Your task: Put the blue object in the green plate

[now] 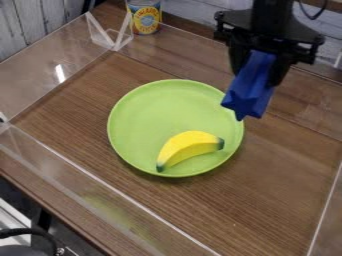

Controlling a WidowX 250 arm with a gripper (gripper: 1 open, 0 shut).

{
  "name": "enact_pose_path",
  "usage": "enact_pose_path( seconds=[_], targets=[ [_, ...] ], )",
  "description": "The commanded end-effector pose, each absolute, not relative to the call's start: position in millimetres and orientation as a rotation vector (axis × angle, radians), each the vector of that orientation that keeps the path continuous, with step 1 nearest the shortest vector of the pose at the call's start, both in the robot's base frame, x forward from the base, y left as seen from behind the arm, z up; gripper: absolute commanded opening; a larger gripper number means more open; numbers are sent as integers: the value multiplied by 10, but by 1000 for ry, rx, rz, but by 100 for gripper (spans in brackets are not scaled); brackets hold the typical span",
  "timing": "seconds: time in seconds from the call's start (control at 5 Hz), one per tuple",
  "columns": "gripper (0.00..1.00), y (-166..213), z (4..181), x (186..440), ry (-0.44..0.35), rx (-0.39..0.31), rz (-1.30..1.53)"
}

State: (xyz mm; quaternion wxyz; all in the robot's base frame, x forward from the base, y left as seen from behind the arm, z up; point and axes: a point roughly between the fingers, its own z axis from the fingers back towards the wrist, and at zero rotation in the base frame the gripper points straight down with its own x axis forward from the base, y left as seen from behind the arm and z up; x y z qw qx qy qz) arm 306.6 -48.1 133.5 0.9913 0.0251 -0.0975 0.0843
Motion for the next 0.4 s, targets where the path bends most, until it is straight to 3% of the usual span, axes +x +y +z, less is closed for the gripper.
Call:
enact_pose_path(
  seconds=[0.0,0.2],
  targets=[
    [0,-433,1398,3092,-226,39,175],
    [0,-423,1377,3109,-229,31,174]
  ],
)
